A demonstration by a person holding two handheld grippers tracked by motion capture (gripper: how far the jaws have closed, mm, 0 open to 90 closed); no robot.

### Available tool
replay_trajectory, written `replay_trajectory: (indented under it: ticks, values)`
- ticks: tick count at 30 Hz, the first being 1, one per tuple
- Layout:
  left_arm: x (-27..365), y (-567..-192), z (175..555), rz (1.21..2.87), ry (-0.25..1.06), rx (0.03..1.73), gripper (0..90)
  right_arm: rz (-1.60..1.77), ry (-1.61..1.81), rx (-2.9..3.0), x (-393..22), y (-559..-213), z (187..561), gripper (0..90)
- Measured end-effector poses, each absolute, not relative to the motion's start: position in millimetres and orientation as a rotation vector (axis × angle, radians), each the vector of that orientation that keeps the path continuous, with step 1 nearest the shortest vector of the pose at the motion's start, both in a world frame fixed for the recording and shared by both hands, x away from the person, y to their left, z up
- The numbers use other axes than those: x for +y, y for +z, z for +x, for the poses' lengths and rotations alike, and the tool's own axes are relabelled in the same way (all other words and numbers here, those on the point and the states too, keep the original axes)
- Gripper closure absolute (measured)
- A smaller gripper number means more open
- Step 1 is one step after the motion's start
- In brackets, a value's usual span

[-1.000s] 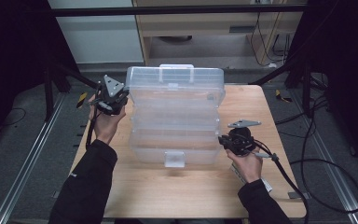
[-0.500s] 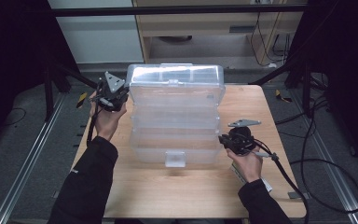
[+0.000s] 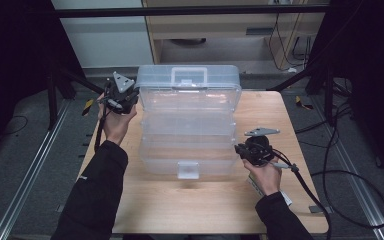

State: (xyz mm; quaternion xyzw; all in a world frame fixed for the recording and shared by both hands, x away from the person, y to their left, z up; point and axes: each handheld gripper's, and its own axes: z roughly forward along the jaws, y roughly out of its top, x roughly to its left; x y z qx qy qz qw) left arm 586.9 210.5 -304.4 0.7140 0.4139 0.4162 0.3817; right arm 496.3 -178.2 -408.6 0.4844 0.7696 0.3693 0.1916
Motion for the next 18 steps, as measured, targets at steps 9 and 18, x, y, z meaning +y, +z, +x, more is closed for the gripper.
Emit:
replay_trajectory:
  ticks: [9,18]
  values:
    - [210.6,-303.3,591.5,1.819,1.055,1.061,82.5,1.364,1.038,2.158,-178.3,-408.6,497.1,80.4]
    - [210.0,-301.8,592.5,1.826,1.053,1.065,82.5,1.37,1.036,2.15,-178.8,-408.8,499.2,80.6]
